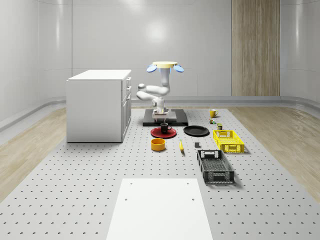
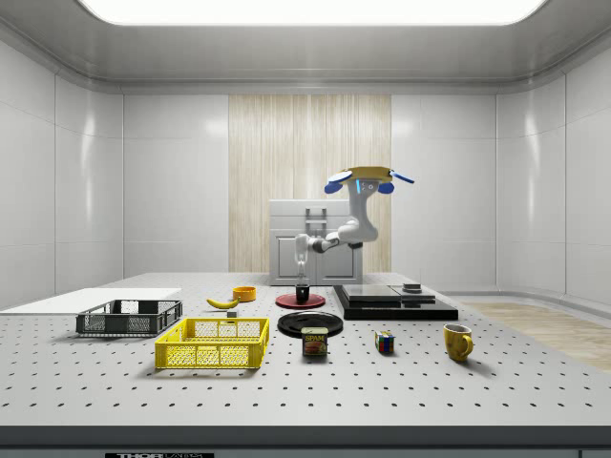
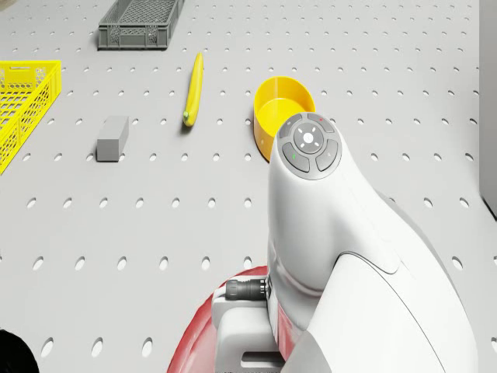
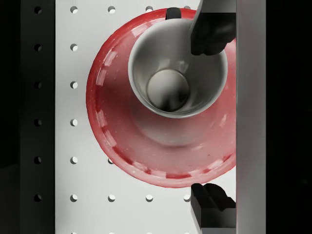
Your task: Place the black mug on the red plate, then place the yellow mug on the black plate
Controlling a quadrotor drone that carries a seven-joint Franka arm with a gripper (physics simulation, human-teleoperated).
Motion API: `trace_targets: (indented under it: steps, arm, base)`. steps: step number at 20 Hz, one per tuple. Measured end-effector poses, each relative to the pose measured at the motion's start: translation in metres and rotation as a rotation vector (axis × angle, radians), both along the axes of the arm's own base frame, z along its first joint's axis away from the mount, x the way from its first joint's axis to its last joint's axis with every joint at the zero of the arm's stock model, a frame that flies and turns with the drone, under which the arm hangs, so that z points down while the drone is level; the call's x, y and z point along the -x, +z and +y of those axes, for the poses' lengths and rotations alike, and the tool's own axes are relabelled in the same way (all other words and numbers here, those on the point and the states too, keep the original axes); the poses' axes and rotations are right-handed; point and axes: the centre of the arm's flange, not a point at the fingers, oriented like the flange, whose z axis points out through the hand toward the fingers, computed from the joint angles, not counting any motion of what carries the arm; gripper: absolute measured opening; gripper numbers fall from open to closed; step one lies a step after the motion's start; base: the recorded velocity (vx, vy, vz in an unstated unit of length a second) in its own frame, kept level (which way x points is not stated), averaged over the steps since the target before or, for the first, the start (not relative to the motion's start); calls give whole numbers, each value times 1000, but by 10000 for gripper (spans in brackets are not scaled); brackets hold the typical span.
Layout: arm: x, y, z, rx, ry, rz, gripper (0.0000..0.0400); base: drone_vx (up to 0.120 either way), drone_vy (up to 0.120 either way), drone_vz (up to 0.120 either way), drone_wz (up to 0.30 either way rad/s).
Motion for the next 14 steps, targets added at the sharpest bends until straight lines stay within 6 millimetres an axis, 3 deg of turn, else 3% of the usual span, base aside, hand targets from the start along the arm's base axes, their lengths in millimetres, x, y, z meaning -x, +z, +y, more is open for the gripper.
trace_targets:
  steps: [4, 14]
  arm:
    - [0, -4, 0, 0, 0, 0, 397]
    - [0, -6, 0, 0, 0, 0, 400]
  base:
    - [-30, 80, 110, 0]
    - [-120, 120, 0, 0]
